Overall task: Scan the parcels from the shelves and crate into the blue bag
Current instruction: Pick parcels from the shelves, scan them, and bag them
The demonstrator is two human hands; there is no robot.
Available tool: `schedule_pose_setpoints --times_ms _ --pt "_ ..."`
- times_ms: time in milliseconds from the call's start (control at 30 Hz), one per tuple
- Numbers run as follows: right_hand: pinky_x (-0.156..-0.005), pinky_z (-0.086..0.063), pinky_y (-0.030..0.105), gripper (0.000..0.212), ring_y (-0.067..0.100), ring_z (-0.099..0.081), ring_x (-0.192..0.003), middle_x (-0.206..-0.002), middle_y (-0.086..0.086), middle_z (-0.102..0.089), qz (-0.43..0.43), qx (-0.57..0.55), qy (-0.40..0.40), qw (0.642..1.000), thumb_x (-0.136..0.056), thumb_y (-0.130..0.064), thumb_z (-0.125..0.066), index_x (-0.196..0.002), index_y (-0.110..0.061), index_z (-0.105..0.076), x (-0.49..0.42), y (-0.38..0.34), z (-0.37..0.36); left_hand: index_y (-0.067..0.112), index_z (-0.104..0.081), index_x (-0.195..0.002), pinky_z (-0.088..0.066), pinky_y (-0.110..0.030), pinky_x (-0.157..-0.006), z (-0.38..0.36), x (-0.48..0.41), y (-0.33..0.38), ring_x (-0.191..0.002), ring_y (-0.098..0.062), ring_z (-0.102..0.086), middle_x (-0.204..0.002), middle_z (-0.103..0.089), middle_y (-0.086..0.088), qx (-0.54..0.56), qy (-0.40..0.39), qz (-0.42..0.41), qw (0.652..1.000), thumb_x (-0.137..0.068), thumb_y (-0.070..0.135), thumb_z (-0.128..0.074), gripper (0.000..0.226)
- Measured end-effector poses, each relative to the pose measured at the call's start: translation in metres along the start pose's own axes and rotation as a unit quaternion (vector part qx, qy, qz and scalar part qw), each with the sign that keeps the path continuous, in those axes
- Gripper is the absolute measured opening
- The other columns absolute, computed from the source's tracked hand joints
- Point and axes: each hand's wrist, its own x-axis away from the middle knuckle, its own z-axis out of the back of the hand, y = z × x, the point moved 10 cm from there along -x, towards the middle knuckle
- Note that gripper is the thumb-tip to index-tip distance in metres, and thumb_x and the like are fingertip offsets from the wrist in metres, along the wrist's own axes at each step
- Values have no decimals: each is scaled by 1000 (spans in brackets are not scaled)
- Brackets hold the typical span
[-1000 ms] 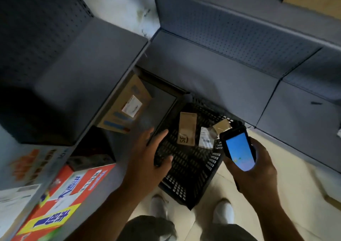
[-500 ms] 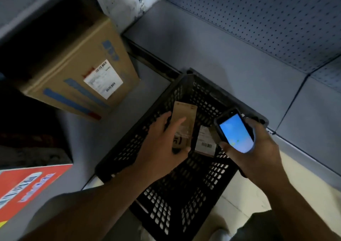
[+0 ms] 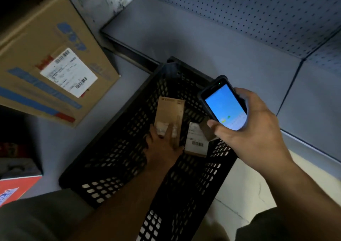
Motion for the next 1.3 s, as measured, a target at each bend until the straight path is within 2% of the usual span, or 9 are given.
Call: schedule_pose_setpoints --times_ms 233,467,567,667,767,867,967,1100,1300 --pt "-73 -59 52 84 38 -65 -94 -122 -4 -55 -36 -13 44 998 -64 -60 -80 -135 -40 -40 -20 26 25 50 -9 -154 -38 -54 -107 40 -5 8 -138 -42 -25 -159 -8 -14 1 2 -35 999 -76 69 -66 98" --pt "-74 -59 48 81 33 -63 -95 -119 -4 -54 -50 -12 50 997 -68 -55 -81 -135 -38 -41 -27 27 43 59 -23 -144 -45 -50 -106 155 59 12 -132 -28 -38 -145 -25 4 174 28 -95 980 -69 58 -68 88" --pt "-70 -60 47 79 31 -63 -88 -116 -6 -53 -26 -13 38 999 -67 -54 -81 -134 -40 -41 -26 19 43 60 -23 -147 -43 -41 -108 195 89 -3 -130 -11 -45 -145 -37 10 305 71 -116 943 -71 58 -68 88" --pt "-69 -55 36 78 26 -60 -86 -115 -8 -54 -1 3 22 1000 -68 -51 -82 -135 -38 -43 -22 15 37 59 -30 -145 -45 -22 -104 210 108 -23 -132 9 -46 -142 -46 34 433 105 -134 885 -68 60 -71 88" --pt "-64 -46 26 78 22 -56 -72 -114 -7 -58 0 13 15 1000 -66 -52 -82 -132 -41 -43 -19 22 28 71 -26 -135 -43 -16 -98 207 101 -39 -123 22 -47 -129 -46 49 450 126 -117 876 -60 59 -77 91" --pt "-61 -50 28 80 22 -54 -70 -113 -6 -58 -12 3 9 1000 -65 -54 -82 -132 -42 -42 -16 25 26 76 -16 -136 -42 -28 -105 206 85 -34 -127 18 -41 -139 -42 32 366 134 -120 913 -60 51 -87 107" --pt "-65 -57 36 82 25 -56 -73 -114 -6 -58 -21 -1 10 1000 -62 -58 -80 -133 -44 -40 -10 22 24 52 -14 -155 -43 -42 -102 197 82 -15 -131 -12 -38 -145 -34 11 147 170 -179 958 -59 52 -89 122" --pt "-65 -51 30 79 22 -55 -73 -109 -7 -59 -20 -21 -2 1000 -63 -56 -80 -130 -47 -41 -6 13 16 42 -22 -156 -49 -59 -93 145 83 1 -131 -34 -39 -151 -37 -5 -84 173 -243 951 -51 59 -89 126" --pt "-62 -47 26 79 22 -54 -74 -110 -4 -61 -20 -30 -12 999 -65 -58 -81 -131 -48 -39 2 7 11 39 -41 -150 -46 -55 -86 67 72 17 -124 -38 -48 -145 -48 -14 -213 134 -292 923 -59 58 -76 99"
